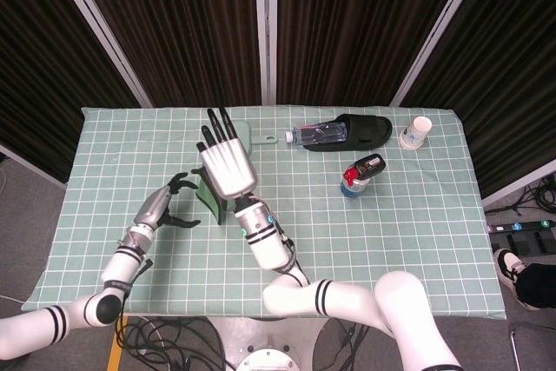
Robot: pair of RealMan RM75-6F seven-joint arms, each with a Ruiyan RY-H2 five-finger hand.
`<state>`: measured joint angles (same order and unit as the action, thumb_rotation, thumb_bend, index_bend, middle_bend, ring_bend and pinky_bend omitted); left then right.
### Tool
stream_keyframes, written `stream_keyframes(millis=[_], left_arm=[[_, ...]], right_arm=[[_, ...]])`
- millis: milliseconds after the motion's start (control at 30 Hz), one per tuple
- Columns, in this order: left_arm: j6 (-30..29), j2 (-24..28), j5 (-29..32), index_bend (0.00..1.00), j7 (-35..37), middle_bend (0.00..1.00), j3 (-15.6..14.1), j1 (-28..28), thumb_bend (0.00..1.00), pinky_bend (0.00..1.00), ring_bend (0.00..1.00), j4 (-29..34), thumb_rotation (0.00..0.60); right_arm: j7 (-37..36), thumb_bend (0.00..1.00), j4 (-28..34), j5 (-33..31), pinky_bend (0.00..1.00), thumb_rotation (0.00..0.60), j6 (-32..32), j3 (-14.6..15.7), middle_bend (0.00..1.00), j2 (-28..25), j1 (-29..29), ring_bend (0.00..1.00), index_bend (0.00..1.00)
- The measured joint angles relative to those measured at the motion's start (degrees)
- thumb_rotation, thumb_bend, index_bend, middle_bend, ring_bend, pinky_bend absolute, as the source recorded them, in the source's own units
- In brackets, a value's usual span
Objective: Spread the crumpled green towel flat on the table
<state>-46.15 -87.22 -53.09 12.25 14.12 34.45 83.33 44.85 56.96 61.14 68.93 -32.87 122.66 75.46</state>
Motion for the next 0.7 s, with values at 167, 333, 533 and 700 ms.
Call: stream_keyframes(millis=[167, 333, 533, 700], left_arm=[[1.2, -0.3, 1.3, 0.32, -0.6, 0.16, 0.1, 0.6, 0.00, 0.21, 0.17, 0.5, 0.342], [0.5, -1.6, 3.8, 0.32, -4.1, 0.16, -0.1, 1.6, 0.00, 0.22, 0.17, -0.6, 0.334], [-1.3, -4.5, 8.7, 0.32, -9.6, 0.16, -0.2, 3.2, 0.00, 0.22, 0.17, -3.3, 0.336], [-1.8, -6.4, 12.5, 0.32, -12.7, 0.16, 0.1, 4.3, 0.00, 0.22, 0.17, -5.3, 0.336]], right_arm=[[-0.3, 0.38, -5.2, -2.0, 0.00, 0.600, -1.0, -2.0, 0.28, 2.7, 2.8, 0.05, 0.85], [-1.1, 0.38, -9.8, -3.8, 0.00, 0.600, -1.7, -5.1, 0.28, 5.5, 7.1, 0.05, 0.84], [-2.0, 0.38, -13.0, -6.4, 0.00, 0.600, -2.0, -6.7, 0.28, 7.2, 11.0, 0.04, 0.83], [-2.9, 0.38, -14.0, -8.4, 0.00, 0.600, -0.9, -5.2, 0.27, 7.3, 13.1, 0.04, 0.82]])
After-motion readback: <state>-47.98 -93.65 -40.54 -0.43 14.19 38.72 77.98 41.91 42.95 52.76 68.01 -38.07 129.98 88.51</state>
